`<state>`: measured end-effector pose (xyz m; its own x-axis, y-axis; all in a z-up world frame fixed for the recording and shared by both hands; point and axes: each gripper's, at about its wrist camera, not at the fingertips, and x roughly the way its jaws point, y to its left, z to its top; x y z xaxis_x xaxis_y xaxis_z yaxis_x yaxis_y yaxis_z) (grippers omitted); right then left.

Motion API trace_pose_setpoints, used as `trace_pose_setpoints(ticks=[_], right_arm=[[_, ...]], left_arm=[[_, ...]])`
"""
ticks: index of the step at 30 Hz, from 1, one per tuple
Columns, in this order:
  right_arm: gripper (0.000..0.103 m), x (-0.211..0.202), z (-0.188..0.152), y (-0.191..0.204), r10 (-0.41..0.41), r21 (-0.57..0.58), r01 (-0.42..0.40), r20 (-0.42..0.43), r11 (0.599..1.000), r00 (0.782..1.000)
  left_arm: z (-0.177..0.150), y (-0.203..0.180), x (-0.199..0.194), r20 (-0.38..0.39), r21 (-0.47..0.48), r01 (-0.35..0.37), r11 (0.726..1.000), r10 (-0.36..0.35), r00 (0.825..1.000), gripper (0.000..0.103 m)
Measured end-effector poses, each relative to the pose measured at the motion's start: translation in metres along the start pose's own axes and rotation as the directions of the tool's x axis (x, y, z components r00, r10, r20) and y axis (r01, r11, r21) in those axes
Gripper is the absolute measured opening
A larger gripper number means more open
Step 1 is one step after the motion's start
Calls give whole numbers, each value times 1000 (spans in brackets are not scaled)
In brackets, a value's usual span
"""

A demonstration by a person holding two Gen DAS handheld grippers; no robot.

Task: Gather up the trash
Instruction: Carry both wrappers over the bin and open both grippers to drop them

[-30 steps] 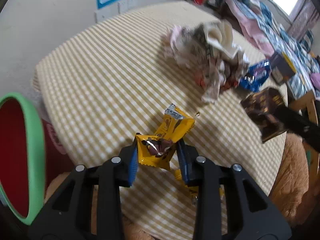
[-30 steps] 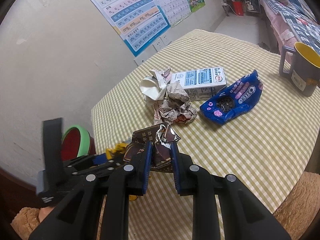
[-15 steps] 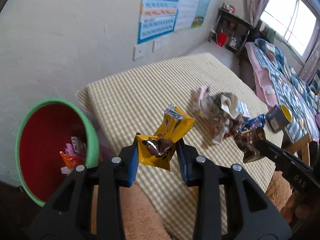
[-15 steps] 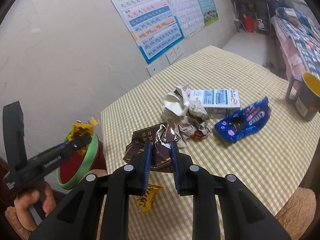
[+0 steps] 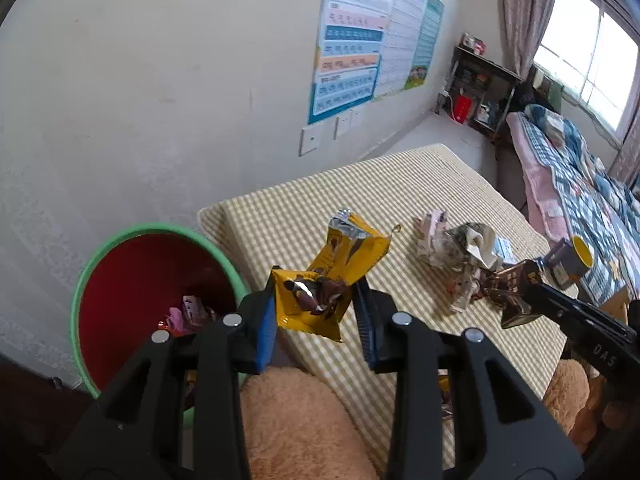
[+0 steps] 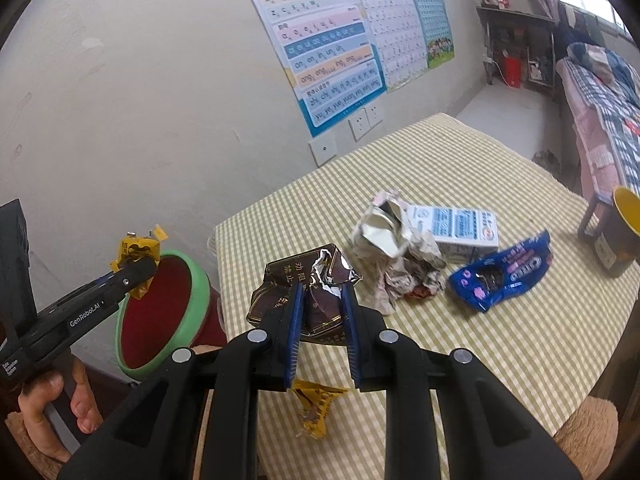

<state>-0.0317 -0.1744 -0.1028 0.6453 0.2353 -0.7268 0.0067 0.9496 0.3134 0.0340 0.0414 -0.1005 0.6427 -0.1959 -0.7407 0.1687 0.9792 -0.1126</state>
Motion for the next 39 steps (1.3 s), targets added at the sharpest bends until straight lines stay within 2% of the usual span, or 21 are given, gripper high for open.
trace_pose_setpoints(ticks=[9, 19, 39], right_arm=[[19, 9, 10, 29, 35, -53, -36, -14, 998, 999], [19, 31, 9, 62, 70, -115, -78, -73, 990, 995], [19, 74, 11, 150, 166, -232, -208, -188, 950, 968]], left_arm=[[3, 28, -11, 25, -63, -14, 998, 15, 1000, 33], [-2, 65, -5, 6, -137, -59, 989, 60, 998, 33], [-23, 126, 5, -42, -238, -140, 961, 133, 990, 33]])
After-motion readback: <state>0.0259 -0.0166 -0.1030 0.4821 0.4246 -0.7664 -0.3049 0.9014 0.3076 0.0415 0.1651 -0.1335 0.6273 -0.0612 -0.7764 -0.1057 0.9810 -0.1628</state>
